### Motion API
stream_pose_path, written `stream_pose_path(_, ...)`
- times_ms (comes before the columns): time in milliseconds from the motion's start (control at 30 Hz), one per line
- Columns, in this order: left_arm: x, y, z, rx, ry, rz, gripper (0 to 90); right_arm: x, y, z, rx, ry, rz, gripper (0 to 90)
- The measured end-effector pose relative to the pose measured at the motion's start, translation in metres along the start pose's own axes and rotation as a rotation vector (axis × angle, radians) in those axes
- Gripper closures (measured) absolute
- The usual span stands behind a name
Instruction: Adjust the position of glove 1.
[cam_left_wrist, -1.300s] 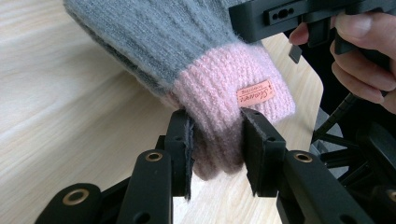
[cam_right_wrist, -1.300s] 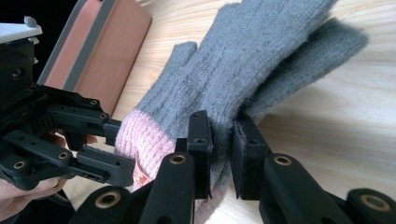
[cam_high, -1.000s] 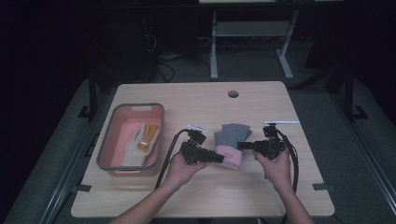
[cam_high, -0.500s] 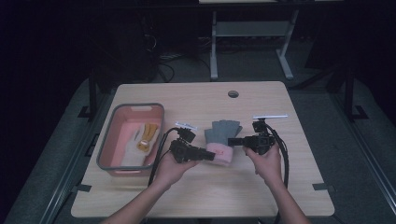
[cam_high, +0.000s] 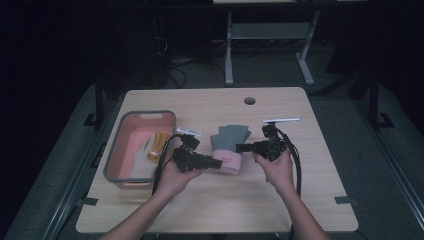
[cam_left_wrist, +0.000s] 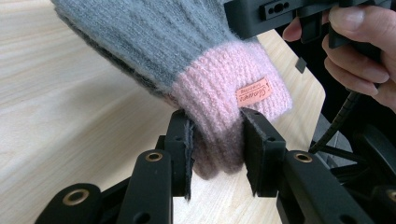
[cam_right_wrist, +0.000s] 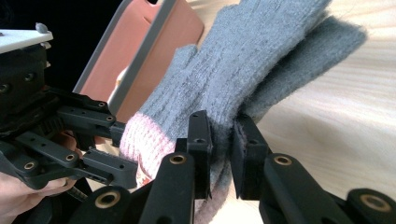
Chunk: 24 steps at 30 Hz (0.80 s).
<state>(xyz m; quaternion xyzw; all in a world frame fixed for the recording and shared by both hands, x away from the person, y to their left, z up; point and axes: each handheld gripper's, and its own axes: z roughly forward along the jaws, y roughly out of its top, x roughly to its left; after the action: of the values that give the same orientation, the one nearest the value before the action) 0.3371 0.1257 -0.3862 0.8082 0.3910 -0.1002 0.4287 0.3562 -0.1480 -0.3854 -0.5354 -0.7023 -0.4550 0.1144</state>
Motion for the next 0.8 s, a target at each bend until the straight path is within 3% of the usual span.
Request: stream_pose_path(800,0.013,-0.001,-0.037,-0.031,0.038,-0.008,66.1,0.024,0.019,0.025,0.006,0.056,-0.040,79.0)
